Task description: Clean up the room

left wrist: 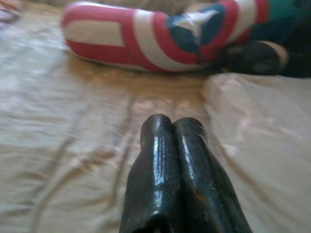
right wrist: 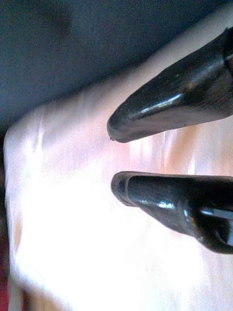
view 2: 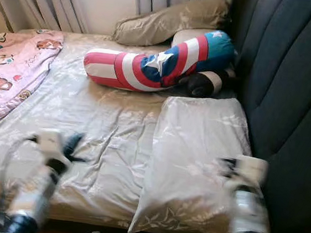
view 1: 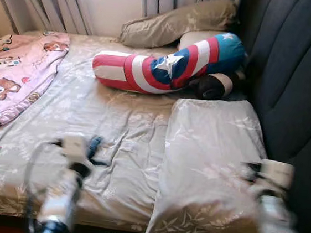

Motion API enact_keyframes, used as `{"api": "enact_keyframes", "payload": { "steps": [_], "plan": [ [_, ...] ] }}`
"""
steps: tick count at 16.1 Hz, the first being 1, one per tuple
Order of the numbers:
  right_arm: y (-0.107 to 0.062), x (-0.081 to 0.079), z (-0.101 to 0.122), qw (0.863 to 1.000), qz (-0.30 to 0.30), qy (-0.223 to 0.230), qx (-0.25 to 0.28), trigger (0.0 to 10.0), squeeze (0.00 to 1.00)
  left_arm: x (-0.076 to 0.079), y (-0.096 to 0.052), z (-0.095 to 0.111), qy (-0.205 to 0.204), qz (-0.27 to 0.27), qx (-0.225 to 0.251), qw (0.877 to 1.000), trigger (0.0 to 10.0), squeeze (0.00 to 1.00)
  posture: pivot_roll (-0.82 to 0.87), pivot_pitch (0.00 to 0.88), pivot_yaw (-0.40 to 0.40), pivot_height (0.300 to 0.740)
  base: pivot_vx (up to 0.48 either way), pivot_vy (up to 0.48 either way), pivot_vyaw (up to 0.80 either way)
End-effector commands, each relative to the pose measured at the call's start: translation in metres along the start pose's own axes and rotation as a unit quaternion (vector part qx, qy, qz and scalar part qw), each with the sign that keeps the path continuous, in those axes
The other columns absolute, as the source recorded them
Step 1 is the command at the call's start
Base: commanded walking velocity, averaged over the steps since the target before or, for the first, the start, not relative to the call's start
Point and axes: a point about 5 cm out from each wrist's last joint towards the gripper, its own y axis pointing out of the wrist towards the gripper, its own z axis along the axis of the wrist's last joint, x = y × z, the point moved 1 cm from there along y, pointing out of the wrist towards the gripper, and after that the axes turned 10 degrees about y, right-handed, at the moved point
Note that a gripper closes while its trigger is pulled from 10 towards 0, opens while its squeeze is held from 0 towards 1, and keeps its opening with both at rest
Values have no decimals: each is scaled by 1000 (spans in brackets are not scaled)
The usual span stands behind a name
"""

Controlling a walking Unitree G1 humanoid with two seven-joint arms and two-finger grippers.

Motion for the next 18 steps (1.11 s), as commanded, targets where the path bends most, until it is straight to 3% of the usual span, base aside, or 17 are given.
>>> {"api": "enact_keyframes", "payload": {
  "steps": [1, 2, 5, 9, 12, 13, 15, 17, 18],
  "plan": [
    [0, -4, 6, 1000, 22, 0, 23, 10000, 0, 0, -4, -2, 16, -7, -2, 1000, 10000, 0, -18, 0, 30, 660, 0, 0, 0],
    [-2, -15, 3, 998, 40, 28, 40, 10000, 0, 10, -6, -5, 14, -17, 0, 1000, 10000, 0, -23, 0, 29, 660, 0, 0, 0],
    [-6, -26, -8, 997, 70, 24, 21, 10000, 0, 13, -4, -7, 7, -20, -3, 1000, 10000, 0, -25, 0, 21, 690, 0, 0, 0],
    [-6, -27, -18, 996, 64, 59, -11, 10000, 0, 14, 2, -8, 12, -30, -8, 999, 10000, 0, -25, 0, 34, 740, 0, 0, 0],
    [-10, -9, -29, 997, 16, 70, -39, 10000, 0, -12, -3, -22, 2, 26, -46, 999, 10000, 0, -22, 0, 25, 740, 0, 0, 0],
    [-17, -1, -43, 996, -2, 60, -69, 10000, 0, -18, -5, -32, 22, 23, -78, 996, 10000, 0, -20, 0, 30, 740, 0, 0, 0],
    [-27, 8, -62, 992, -23, 42, -116, 10000, 0, -20, -11, -49, 28, 16, -129, 991, 10000, 0, -20, 0, 34, 740, 0, 0, 0],
    [-45, 23, -88, 982, -66, 30, -176, 10000, 0, -24, -32, -80, 36, 25, -217, 975, 10000, 0, -36, 0, 48, 740, 0, 0, 0],
    [-48, 25, -93, 979, -73, 32, -185, 10000, 0, -25, -38, -87, 36, 28, -235, 971, 10000, 0, -36, 0, 47, 740, 0, 0, 0]
  ]
}}
